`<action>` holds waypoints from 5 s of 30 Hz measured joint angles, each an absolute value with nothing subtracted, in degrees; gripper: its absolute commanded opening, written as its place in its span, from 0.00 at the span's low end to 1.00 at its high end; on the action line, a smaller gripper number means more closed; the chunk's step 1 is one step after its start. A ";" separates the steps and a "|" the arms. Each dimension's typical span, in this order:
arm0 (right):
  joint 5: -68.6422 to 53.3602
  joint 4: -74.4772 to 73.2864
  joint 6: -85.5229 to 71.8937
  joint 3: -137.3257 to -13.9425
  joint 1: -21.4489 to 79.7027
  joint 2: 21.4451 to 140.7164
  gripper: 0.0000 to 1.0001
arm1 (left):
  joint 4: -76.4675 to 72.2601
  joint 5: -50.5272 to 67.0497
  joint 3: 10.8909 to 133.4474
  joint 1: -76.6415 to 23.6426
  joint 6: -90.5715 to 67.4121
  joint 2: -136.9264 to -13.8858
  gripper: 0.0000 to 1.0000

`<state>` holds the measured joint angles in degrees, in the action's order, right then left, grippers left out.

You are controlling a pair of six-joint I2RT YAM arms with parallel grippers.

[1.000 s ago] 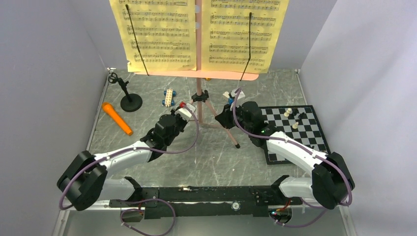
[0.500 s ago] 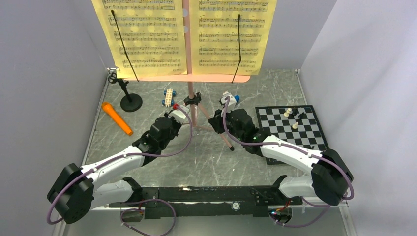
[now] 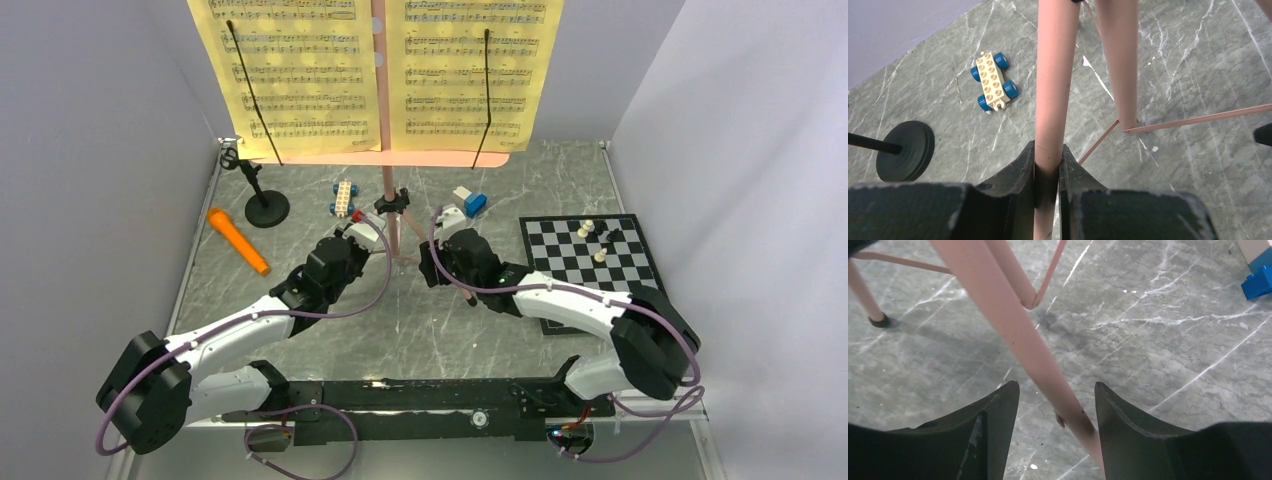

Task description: Pack up the instrument practice props

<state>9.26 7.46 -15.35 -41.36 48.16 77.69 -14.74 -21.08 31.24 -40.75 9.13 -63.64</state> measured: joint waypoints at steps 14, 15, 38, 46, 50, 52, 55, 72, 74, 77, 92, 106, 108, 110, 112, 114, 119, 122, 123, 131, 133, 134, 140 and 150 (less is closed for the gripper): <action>6.79 5.41 -12.69 -45.04 47.94 81.34 0.00 | -15.55 -21.85 31.27 -40.34 8.88 -64.20 0.00; 6.79 5.67 -12.88 -44.82 47.99 81.30 0.00 | -15.79 -21.61 31.27 -40.12 8.86 -64.36 0.00; 10.44 11.00 -17.37 -44.42 50.57 84.05 0.61 | -19.22 -13.30 31.86 -31.68 8.75 -66.76 0.28; 10.24 2.90 -18.31 -44.29 50.94 76.93 0.70 | -15.44 -13.13 32.18 -30.17 -1.34 -65.67 0.58; 10.46 -0.27 -18.57 -44.27 50.98 71.50 0.72 | -12.91 -13.02 32.60 -30.24 -3.60 -62.78 0.67; 11.09 -2.00 -18.70 -44.27 50.92 68.71 0.75 | -11.29 -13.04 33.26 -30.48 -4.29 -60.77 0.70; 12.95 -5.30 -19.79 -44.25 50.00 63.75 0.81 | -9.21 -13.13 33.56 -30.98 -5.48 -56.73 0.75; 17.02 -19.97 -24.03 -55.90 33.04 37.74 0.82 | 5.17 -15.20 39.38 -50.78 -10.00 -37.43 0.99; 17.12 -20.95 -23.09 -59.86 33.01 37.06 0.82 | 6.55 -16.47 44.05 -54.08 -8.97 -39.35 0.99; 16.67 -21.17 -21.58 -66.02 32.95 37.69 0.82 | 8.05 -17.02 53.28 -56.99 -7.88 -42.50 0.99; 6.98 -10.20 -18.59 -69.73 32.91 44.62 0.84 | 3.79 -6.07 88.29 -57.25 -6.81 -60.58 0.99; 3.81 -1.15 -17.91 -69.91 29.34 51.81 0.78 | 6.63 5.23 104.66 -52.07 -8.78 -77.89 0.89; 2.44 -0.51 -18.00 -70.17 28.05 52.58 0.75 | 6.72 5.76 104.20 -51.59 -9.37 -77.89 0.89; -0.01 0.45 -18.44 -70.19 26.28 53.39 0.72 | 6.57 6.68 104.18 -51.55 -9.96 -77.91 0.89; -2.15 0.91 -18.94 -70.19 24.80 53.98 0.68 | 6.15 7.25 104.22 -51.55 -10.22 -77.91 0.89; -4.29 1.52 -19.42 -70.19 23.46 54.43 0.63 | 5.89 7.75 104.22 -51.37 -10.33 -77.95 0.89; -9.21 3.55 -21.30 -70.19 20.95 55.40 0.47 | 5.43 8.51 106.13 -50.65 -10.81 -79.48 0.89; -11.29 4.45 -22.46 -70.19 20.36 55.83 0.41 | 5.13 9.08 107.13 -50.19 -11.53 -80.64 0.88; -11.92 4.73 -22.76 -70.19 20.27 55.94 0.39 | 5.04 9.26 107.22 -50.00 -11.77 -81.01 0.88; -14.52 5.76 -24.03 -70.19 19.99 56.16 0.19 | 4.93 9.72 109.01 -48.99 -13.34 -83.99 0.78; -15.03 5.76 -24.23 -70.19 19.94 56.14 0.14 | 4.91 9.87 109.06 -48.90 -13.56 -84.31 0.74; -15.27 5.76 -24.27 -70.19 19.94 56.14 0.10 | 4.91 10.04 109.10 -48.86 -13.82 -84.53 0.74; -15.73 5.72 -24.99 -70.19 19.94 55.81 0.00 | 4.01 10.76 110.00 -48.82 -14.74 -85.73 0.65; -16.12 5.65 -25.10 -70.17 19.94 54.59 0.00 | 3.66 10.76 112.38 -48.75 -15.77 -87.22 0.54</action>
<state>-16.12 5.65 -25.10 -70.17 19.94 54.59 3.66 10.76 112.38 -48.75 -15.77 -87.22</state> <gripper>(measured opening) 0.009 0.556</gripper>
